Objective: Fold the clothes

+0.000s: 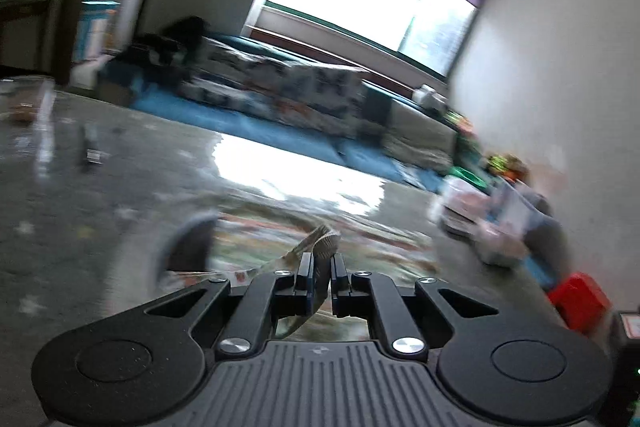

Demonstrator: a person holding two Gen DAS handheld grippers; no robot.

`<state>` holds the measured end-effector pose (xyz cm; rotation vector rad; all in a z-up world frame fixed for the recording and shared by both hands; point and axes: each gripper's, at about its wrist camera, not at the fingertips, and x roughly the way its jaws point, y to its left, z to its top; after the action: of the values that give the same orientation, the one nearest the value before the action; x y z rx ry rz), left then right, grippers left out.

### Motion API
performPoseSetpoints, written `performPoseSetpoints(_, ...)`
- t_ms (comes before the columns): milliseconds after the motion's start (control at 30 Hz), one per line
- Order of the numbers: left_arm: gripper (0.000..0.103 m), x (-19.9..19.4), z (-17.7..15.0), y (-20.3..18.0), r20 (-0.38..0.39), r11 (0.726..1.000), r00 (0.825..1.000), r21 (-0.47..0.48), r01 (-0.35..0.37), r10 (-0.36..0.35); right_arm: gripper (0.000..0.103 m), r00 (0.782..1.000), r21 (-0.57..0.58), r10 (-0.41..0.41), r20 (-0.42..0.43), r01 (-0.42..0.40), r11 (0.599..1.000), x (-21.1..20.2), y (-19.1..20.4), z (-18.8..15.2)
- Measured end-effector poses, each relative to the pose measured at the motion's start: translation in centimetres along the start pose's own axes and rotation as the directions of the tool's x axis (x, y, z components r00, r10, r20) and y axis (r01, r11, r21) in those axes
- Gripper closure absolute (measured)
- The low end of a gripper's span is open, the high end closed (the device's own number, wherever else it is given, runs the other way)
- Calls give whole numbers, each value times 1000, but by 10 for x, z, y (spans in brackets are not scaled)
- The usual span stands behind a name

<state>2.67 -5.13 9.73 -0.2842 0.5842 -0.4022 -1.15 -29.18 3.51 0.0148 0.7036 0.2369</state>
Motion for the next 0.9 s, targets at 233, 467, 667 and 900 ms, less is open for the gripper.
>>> performPoseSetpoints(233,94,33,-22,-43,-67,995,994,49,91,-87,50,996,82,-80,34,77,994,-18,-33,-3)
performPoseSetpoints(467,90,60,-54,-69,-189,981,975,125,145,-120,51,991,145,-124,54,115,983,-27,-53,-1)
performPoseSetpoints(667,58,45,-64,-62,-200,968,972,195,159,-120,52,996,135,-79,37,74,988,-18,-45,0)
performPoseSetpoints(900,54,20,-51,-10,-132,985,991,173,7,16,63,999,108,-37,-10,38,993,4,-26,-1)
